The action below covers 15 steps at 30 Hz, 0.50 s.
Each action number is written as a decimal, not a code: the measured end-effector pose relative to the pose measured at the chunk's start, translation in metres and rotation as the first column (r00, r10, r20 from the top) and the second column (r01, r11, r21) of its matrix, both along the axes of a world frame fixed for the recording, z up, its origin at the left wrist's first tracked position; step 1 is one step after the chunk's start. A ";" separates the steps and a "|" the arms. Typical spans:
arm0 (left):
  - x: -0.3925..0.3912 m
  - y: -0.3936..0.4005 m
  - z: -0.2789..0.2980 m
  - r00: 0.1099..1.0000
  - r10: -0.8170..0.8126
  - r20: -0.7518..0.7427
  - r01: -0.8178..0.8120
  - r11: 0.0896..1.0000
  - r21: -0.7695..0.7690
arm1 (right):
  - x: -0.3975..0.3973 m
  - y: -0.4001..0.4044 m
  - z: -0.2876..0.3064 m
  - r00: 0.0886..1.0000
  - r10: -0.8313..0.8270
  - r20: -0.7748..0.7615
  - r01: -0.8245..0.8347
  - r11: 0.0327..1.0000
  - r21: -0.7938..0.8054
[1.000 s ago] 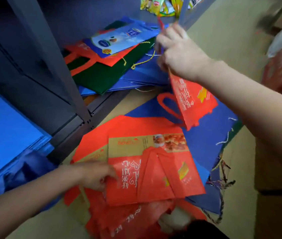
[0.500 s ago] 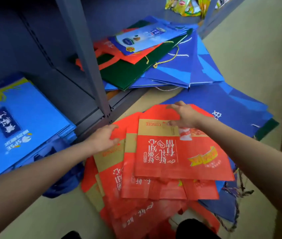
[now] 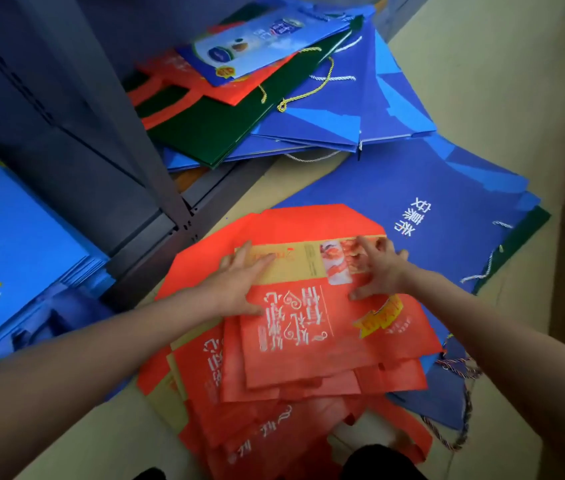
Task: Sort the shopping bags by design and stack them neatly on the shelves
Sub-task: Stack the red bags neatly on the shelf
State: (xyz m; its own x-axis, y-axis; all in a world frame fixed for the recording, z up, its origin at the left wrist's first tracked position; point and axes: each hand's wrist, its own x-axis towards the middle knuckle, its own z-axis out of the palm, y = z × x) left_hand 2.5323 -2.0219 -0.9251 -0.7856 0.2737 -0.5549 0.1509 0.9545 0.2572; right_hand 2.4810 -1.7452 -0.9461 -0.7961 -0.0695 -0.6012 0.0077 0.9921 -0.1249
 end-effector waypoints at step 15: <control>-0.007 -0.095 0.064 0.669 0.105 -0.736 -0.128 0.991 0.025 | -0.080 -0.195 0.089 0.812 -0.456 0.365 0.469 0.137 -0.872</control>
State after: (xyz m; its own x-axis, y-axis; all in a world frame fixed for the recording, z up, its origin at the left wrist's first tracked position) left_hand 2.5252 -2.1171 -0.8611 -0.9669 0.1459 0.2094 0.1670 0.9821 0.0866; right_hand 2.4011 -1.9399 -0.8568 -0.8879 -0.1749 -0.4254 0.4283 0.0231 -0.9034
